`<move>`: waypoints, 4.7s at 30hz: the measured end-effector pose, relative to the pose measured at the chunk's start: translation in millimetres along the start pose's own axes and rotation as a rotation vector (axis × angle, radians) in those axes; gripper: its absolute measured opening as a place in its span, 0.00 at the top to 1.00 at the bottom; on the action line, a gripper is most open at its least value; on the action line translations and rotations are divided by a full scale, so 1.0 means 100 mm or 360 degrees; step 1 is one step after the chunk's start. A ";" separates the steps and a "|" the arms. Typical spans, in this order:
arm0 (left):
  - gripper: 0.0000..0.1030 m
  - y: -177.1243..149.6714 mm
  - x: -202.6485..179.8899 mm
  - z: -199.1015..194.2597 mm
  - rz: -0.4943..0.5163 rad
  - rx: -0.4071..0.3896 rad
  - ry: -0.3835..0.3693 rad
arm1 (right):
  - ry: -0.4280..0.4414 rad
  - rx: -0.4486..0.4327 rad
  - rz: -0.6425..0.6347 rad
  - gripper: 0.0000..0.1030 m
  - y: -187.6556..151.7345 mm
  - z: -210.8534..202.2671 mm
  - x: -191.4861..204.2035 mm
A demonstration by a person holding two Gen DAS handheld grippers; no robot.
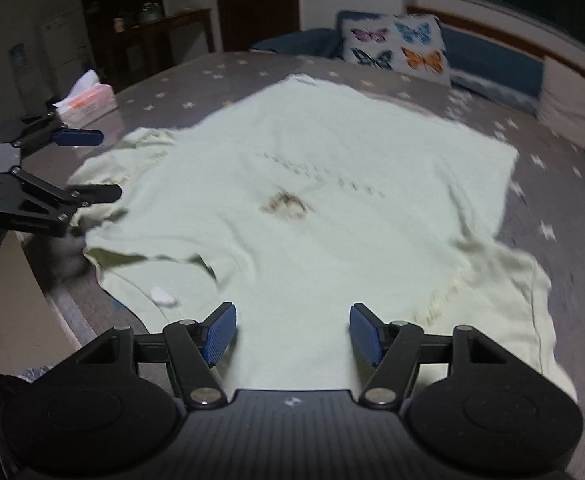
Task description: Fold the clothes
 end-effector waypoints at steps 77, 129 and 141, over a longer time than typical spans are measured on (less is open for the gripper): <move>0.10 0.97 -0.79 0.12 -0.0193 -0.0241 -0.0416 | -0.0171 -0.0247 0.0304 0.90 0.41 -0.10 -0.74; 0.60 1.35 -1.53 0.42 0.0015 -0.0302 -0.0807 | -0.0292 -0.0149 0.0399 0.82 1.02 0.42 -1.52; 0.41 1.31 -1.58 0.47 -0.0018 -0.0320 -0.0939 | -0.0374 -0.0176 0.0349 0.95 1.26 0.77 -1.65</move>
Point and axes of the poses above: each gripper's, at about its wrist camera, not at the fingertips, and z roughly the way its jaws point, x to its left, y to its top, the point moved 8 cm from there along z, roughly the way its jaws point, and after that the axes turned 13 degrees about z, right-handed, at the moved point
